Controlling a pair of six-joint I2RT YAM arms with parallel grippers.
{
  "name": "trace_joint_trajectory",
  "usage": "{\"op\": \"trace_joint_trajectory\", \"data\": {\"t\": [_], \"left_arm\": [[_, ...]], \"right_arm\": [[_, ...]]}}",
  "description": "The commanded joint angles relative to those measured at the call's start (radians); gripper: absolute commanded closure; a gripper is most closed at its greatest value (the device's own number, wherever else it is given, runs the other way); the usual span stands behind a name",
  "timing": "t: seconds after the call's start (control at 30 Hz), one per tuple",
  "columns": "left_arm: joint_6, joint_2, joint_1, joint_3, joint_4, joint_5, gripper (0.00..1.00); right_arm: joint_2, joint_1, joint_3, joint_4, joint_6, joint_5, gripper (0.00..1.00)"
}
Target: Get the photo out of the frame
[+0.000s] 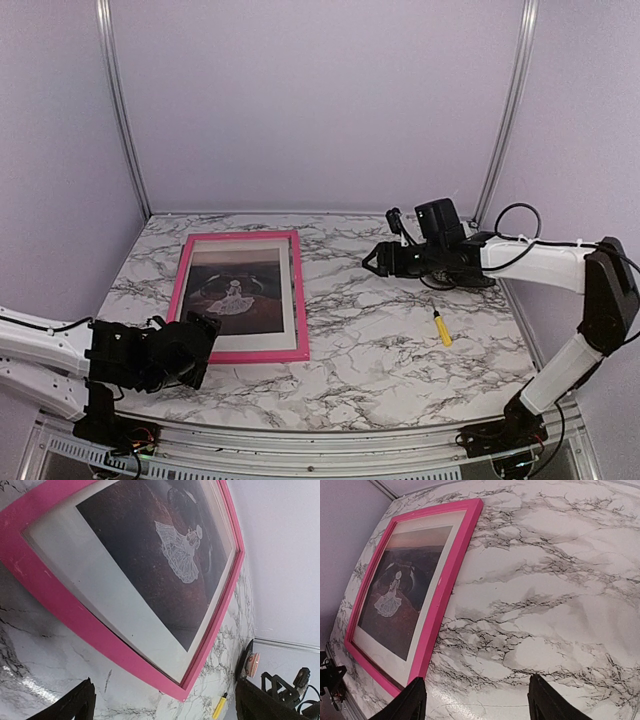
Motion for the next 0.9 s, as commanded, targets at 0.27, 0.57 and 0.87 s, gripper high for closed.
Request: {"op": "trace_joint_trajectory", "data": {"t": [0.27,0.57,0.87], "left_arm": [[0.952,-0.063,0.44,0.336,-0.468,0.011,0.01],[1.491,0.252,0.878,0.48,-0.22,0.354,0.01],[1.601,0.462,1.0,0.489,-0.088,0.496,0.03]], "right_arm": [[0.225,0.14,0.203,-0.091,-0.021,0.165,0.32],[0.482,0.224,0.464,-0.157,0.028,0.236,0.32],[0.69,0.309,0.683,-0.235,0.062,0.35,0.35]]}}
